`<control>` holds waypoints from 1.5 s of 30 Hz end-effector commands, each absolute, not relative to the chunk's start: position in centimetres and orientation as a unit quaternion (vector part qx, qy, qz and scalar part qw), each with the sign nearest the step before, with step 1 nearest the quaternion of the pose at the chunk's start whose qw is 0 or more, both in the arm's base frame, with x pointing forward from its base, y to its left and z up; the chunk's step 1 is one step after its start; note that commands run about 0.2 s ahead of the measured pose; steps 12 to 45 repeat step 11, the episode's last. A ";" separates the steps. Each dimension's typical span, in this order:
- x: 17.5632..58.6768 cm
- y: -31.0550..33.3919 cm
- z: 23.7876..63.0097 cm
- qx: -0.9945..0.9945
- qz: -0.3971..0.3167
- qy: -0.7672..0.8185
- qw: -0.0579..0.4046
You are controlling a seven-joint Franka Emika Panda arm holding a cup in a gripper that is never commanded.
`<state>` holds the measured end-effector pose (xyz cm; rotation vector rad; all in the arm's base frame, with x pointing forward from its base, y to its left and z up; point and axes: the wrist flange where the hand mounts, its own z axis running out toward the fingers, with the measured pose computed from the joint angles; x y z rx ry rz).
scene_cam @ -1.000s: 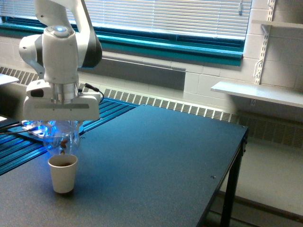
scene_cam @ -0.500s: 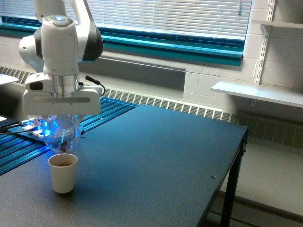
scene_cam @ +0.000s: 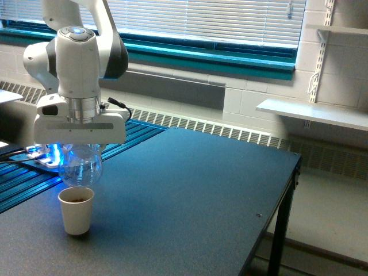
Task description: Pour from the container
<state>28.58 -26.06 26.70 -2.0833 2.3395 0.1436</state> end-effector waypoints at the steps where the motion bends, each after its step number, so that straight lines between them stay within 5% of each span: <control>1: 28.9 -24.9 26.1 -0.666 0.048 0.745 0.005; 45: 29.6 -25.5 27.2 -0.668 0.044 0.743 0.005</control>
